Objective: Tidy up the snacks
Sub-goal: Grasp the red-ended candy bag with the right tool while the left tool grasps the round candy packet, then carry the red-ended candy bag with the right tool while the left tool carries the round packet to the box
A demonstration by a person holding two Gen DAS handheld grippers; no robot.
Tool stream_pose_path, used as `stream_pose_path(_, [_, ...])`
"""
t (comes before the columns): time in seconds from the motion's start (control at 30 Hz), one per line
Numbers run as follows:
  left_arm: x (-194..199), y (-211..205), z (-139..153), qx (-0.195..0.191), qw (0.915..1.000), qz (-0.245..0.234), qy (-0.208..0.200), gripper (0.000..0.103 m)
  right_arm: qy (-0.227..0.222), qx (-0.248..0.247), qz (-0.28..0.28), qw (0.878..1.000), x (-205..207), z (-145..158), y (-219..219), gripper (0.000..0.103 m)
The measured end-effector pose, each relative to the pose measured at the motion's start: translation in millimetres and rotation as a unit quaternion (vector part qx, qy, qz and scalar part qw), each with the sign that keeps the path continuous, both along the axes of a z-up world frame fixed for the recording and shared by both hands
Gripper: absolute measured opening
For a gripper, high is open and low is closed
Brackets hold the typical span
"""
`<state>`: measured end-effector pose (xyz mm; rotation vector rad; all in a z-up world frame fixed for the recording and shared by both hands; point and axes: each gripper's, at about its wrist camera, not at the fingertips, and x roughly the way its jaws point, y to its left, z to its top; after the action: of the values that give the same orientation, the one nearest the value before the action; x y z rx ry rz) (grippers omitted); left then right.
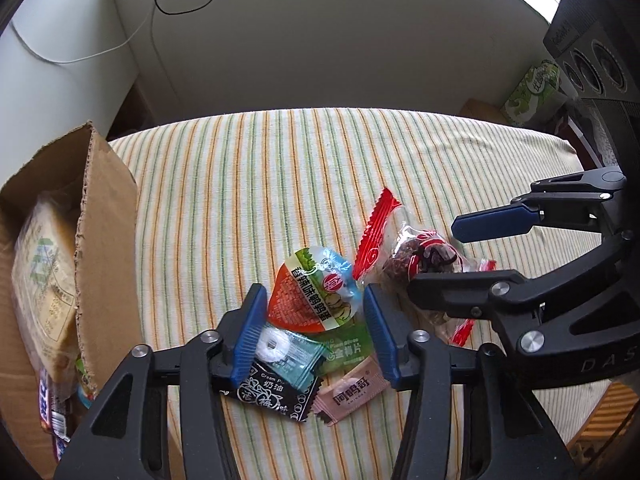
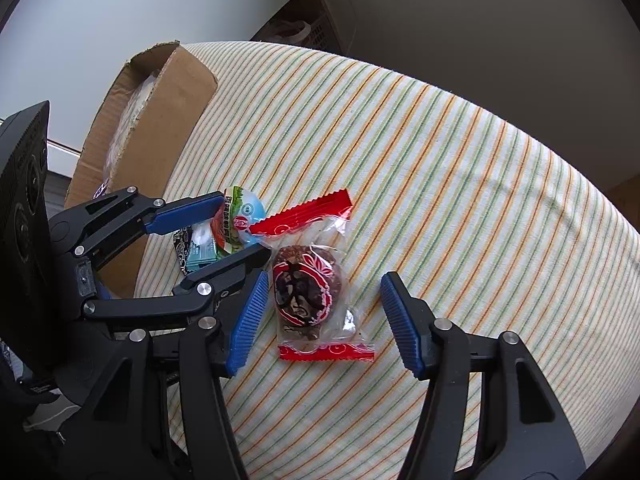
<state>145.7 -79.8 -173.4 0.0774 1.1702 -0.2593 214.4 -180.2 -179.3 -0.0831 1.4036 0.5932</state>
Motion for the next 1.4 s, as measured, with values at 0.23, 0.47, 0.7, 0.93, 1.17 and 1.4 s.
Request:
stream_pose_path(0.23, [-5, -2, 1, 0.004, 1.0000, -0.003, -0.005, 0.038, -0.013, -0.001, 0.003, 1.000, 2, -1, 7, 0.040])
stream_pose_path(0.47, [-8, -7, 4, 0.004, 0.9999, -0.005, -0.013, 0.032, -0.024, -0.001, -0.006, 1.000, -3, 7, -1, 0.036])
stream_pose_path(0.7, [-13, 3, 16, -0.017, 0.9996, 0.001, -0.023, 0.032, -0.037, -0.007, -0.018, 0.999, -8, 18, -11, 0.036])
stream_pose_path(0.93, [-23, 10, 37, -0.033, 0.9988, 0.004, -0.035, 0.032, -0.051, -0.013, -0.022, 0.998, -12, 39, -7, 0.036])
stream_pose_path(1.17, [-20, 26, 59, -0.044, 0.9977, 0.012, -0.049, 0.032, -0.067, -0.013, -0.017, 0.998, -16, 66, 10, 0.036])
stream_pose_path(1.4, [-31, 59, 76, -0.051, 0.9961, 0.031, -0.064, 0.032, -0.082, -0.015, -0.002, 0.996, -18, 88, 42, 0.036])
